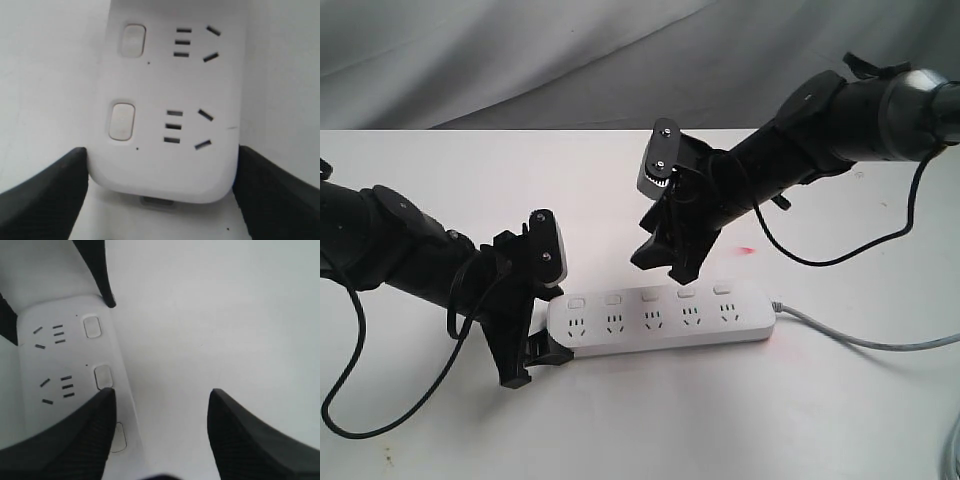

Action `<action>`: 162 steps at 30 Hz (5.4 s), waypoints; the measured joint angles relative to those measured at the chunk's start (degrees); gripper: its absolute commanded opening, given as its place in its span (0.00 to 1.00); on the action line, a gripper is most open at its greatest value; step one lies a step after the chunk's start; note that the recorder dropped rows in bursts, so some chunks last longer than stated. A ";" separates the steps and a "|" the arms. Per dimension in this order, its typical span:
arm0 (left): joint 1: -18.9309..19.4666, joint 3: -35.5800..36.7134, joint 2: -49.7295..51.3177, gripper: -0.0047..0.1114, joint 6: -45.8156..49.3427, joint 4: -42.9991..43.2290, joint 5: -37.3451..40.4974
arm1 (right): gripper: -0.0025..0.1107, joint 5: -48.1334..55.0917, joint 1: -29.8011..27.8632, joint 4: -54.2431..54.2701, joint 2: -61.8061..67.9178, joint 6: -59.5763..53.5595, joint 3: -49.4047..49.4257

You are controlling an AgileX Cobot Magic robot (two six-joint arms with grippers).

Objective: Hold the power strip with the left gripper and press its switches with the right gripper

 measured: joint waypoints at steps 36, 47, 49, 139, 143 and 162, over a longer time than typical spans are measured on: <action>0.00 0.00 0.00 0.52 0.00 0.00 0.00 | 0.48 -0.79 0.00 0.14 5.48 0.22 0.13; 0.00 0.00 0.00 0.52 0.00 0.00 0.00 | 0.48 -0.92 0.00 -0.42 5.48 0.22 0.13; 0.00 0.00 0.00 0.52 0.00 0.00 0.00 | 0.48 -0.92 0.00 -0.55 5.82 0.22 0.13; 0.00 0.00 0.00 0.52 0.00 0.00 0.00 | 0.48 -0.60 -5.28 -2.62 1.01 0.26 3.48; 0.00 0.00 0.00 0.52 0.00 0.00 0.00 | 0.48 -0.60 -5.28 -2.62 1.81 0.26 3.48; 0.00 0.00 0.00 0.52 0.00 0.00 0.00 | 0.48 0.03 -5.28 -1.94 3.26 0.26 3.48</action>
